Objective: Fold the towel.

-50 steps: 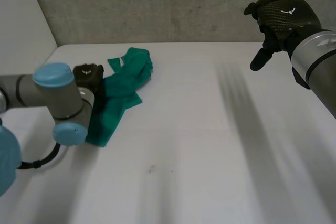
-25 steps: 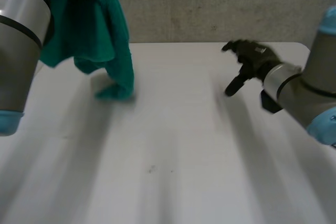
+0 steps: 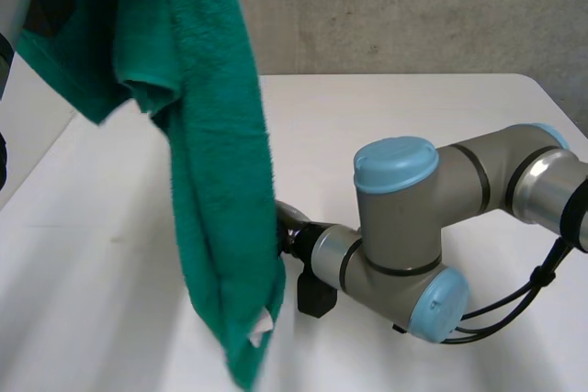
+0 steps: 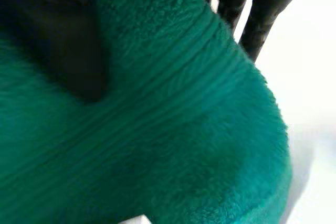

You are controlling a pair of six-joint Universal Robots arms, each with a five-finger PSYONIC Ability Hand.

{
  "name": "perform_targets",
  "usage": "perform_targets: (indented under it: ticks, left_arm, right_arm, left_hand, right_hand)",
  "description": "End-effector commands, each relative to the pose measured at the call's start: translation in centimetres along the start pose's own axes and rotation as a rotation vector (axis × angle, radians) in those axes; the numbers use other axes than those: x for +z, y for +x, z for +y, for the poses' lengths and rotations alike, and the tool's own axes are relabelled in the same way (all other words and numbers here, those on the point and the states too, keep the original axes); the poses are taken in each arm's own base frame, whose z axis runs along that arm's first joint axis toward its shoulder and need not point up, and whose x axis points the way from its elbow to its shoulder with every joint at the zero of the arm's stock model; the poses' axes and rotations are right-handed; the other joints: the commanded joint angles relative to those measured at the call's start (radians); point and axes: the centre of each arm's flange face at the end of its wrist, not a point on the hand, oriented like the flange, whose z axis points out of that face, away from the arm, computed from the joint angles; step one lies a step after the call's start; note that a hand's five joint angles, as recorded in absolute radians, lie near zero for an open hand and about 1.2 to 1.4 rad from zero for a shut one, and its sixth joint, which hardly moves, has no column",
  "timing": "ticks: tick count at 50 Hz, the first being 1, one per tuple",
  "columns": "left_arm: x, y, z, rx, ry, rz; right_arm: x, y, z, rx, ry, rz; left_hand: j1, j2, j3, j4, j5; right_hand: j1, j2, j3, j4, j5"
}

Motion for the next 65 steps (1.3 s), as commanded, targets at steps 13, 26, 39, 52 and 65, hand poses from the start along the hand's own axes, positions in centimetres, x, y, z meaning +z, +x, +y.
perform_targets:
  ticks: [13,26,39,52,65]
  left_arm:
    - [-1.8,-5.1,10.4,0.118,-0.313,-0.122]
    - [-9.6,-2.1,22.5,0.118,-0.766,-0.001]
    - [-3.3,-2.2,21.1,0.105,-0.53,-0.043]
    - [0.9,-3.0,18.1,0.069,-0.245,-0.121]
    - [-14.0,1.5,25.0,0.078,-0.76,0.08]
  right_arm:
    - [-12.5,1.8,-16.5,-0.746,0.515,0.439]
    - [-13.0,2.9,-12.3,-0.918,0.226,0.501]
    - [-9.9,3.9,-17.3,-1.034,0.422,0.542]
    - [-11.7,1.0,-23.4,-0.983,0.901,0.543]
    - [-8.3,5.2,-17.4,-0.894,0.474,0.529]
  left_hand:
    - [0.275,0.201,0.206,0.201,0.283]
    - [0.275,0.201,0.206,0.201,0.283]
    - [0.275,0.201,0.206,0.201,0.283]
    - [0.275,0.201,0.206,0.201,0.283]
    - [0.229,0.155,0.16,0.155,0.237]
  right_hand:
    - [0.564,0.485,0.499,0.496,0.539]
    - [0.564,0.485,0.499,0.496,0.539]
    - [0.564,0.485,0.499,0.496,0.539]
    - [0.564,0.485,0.499,0.496,0.539]
    - [0.564,0.485,0.499,0.496,0.539]
